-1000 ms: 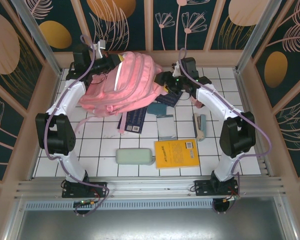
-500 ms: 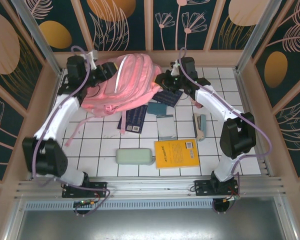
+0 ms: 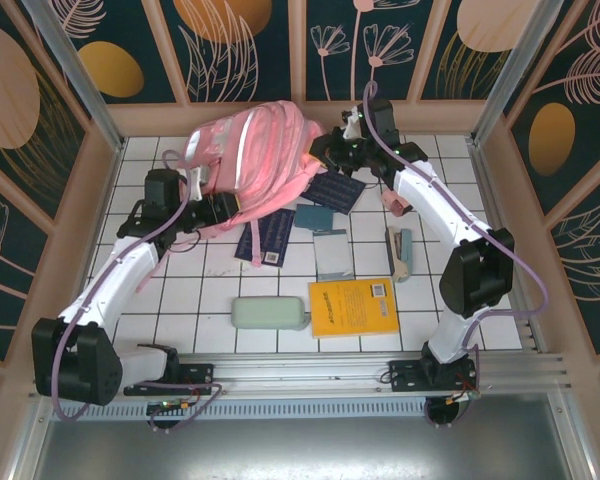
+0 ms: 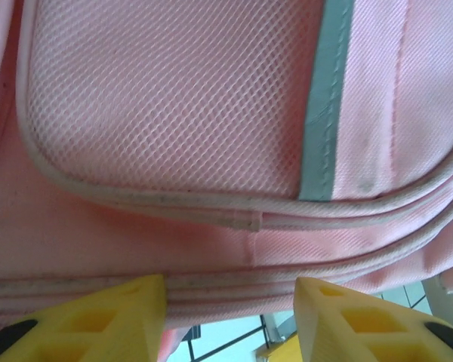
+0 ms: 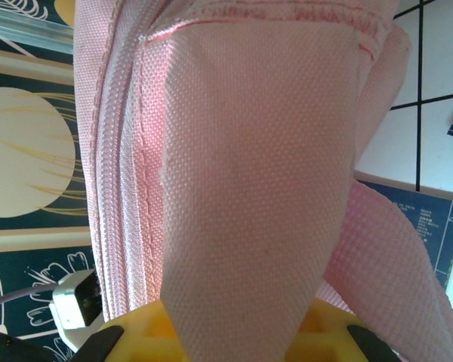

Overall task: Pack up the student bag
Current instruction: Unzip the student bag at the top-left of the table.

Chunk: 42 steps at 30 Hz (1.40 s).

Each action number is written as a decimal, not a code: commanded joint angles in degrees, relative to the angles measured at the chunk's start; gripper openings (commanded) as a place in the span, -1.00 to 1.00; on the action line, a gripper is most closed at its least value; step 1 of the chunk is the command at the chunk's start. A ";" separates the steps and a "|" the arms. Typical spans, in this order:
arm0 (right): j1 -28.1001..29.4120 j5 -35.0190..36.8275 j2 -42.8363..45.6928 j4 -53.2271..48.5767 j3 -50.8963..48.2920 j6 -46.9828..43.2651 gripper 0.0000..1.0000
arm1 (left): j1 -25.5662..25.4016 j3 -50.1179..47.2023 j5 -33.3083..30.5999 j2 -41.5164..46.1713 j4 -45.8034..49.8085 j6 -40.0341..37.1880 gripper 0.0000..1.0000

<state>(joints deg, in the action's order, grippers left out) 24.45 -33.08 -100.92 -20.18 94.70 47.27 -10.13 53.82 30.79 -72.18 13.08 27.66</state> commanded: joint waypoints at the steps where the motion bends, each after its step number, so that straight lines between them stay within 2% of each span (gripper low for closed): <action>1: 0.17 -2.95 0.33 2.04 3.82 0.28 -1.00 | -0.09 0.00 1.32 -1.14 0.01 -1.89 0.03; 6: 0.25 -2.69 0.60 1.21 4.43 -0.07 -1.00 | -0.41 -1.14 3.45 -0.82 -0.78 -1.66 -0.04; 13: 0.25 -2.87 -0.25 0.50 5.66 -0.02 -1.00 | -0.50 -3.05 0.09 8.93 4.06 -1.82 0.01; 15: 0.25 -2.95 -0.42 0.45 6.17 0.02 -1.00 | -0.50 -4.02 1.26 10.23 4.90 -1.21 0.01; 19: 0.43 -3.25 -0.56 0.76 6.53 0.40 -1.00 | -0.50 -5.96 1.38 10.83 5.11 -2.04 0.00; 22: 0.69 -3.18 -0.42 1.02 6.58 0.79 -1.00 | -0.59 -6.68 3.90 9.57 3.24 -0.99 -0.07; 28: 1.26 -3.03 -0.23 1.35 6.95 1.40 -1.00 | -3.37 -6.58 4.51 8.19 0.81 -1.04 0.00; 31: 1.82 -3.09 -0.18 1.38 7.58 1.84 -1.00 | -5.48 -6.05 0.89 6.68 0.80 -1.78 0.01; 38: 2.80 -2.78 -0.12 -0.53 10.32 1.02 -1.00 | -5.52 -3.95 -6.86 5.74 1.65 -5.31 0.02; 42: 3.26 -2.88 0.27 -1.16 10.42 0.22 -1.00 | -5.51 -1.94 -8.03 6.00 1.82 -6.07 0.04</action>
<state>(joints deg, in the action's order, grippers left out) 27.11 -33.50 -101.47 -23.46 102.26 48.36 -15.62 49.01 25.21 -66.65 15.27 23.90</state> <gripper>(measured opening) 0.125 0.517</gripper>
